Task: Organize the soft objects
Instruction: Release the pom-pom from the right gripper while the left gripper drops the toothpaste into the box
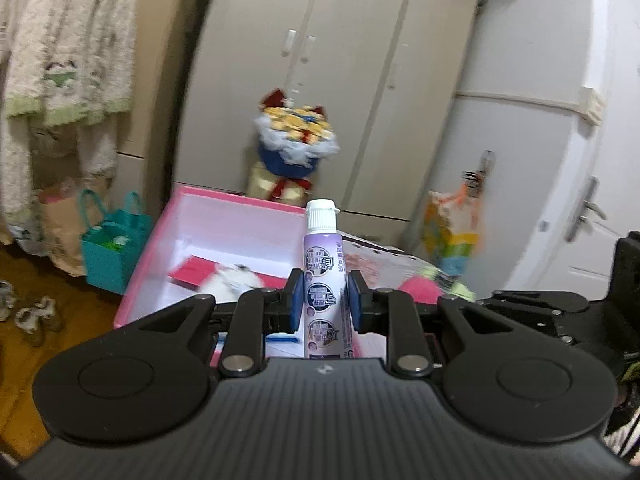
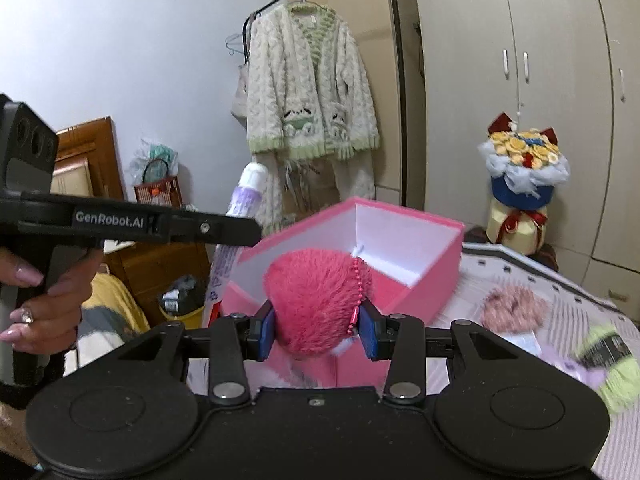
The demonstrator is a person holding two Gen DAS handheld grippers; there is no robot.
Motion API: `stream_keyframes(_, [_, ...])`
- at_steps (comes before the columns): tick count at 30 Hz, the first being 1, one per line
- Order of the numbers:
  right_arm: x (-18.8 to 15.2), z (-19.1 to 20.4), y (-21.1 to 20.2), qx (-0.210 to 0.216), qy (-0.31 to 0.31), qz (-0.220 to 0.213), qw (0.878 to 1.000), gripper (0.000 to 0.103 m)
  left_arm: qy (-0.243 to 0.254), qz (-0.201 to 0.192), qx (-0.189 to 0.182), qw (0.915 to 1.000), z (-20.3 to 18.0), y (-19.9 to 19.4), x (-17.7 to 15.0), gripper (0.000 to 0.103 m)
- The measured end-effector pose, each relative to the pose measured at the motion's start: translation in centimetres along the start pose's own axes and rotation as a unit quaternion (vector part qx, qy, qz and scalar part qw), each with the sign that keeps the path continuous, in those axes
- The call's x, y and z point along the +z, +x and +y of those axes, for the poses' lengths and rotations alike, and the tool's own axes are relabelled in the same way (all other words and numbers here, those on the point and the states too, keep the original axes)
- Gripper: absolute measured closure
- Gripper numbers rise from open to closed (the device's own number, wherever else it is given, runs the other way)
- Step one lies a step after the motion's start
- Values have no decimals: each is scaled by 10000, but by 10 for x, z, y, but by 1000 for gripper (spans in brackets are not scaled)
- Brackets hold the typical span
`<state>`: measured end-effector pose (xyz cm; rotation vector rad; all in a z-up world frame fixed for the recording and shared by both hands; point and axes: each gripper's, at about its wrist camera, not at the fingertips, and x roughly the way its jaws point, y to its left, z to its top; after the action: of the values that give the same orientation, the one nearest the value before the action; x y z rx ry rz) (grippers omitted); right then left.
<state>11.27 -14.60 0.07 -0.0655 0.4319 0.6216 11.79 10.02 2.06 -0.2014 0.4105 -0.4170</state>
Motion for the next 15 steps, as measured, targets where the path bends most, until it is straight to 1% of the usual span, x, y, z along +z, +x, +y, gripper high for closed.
stream_keyframes(3, [13,-2,20,-75,-72,-60,9999,57,-1,32,182,9998,15,8,10,81])
stream_keyframes(6, [24,-3,47,-292,-384,-10,9988,57,30,36,267,9996,30,18,18,81])
stream_keyframes(8, [30,-9,69,-462,-520,151,9975,57,53,68,379,9992,41,27,23,81])
stream_keyframes(12, [34,-17,108,-562,-744,531,9942,57,200,263,524,9981,58,50,33,81])
stream_keyframes(15, [33,-18,129,-693,-1009,805,9892,57,574,513,818,9937,64,74,36,81])
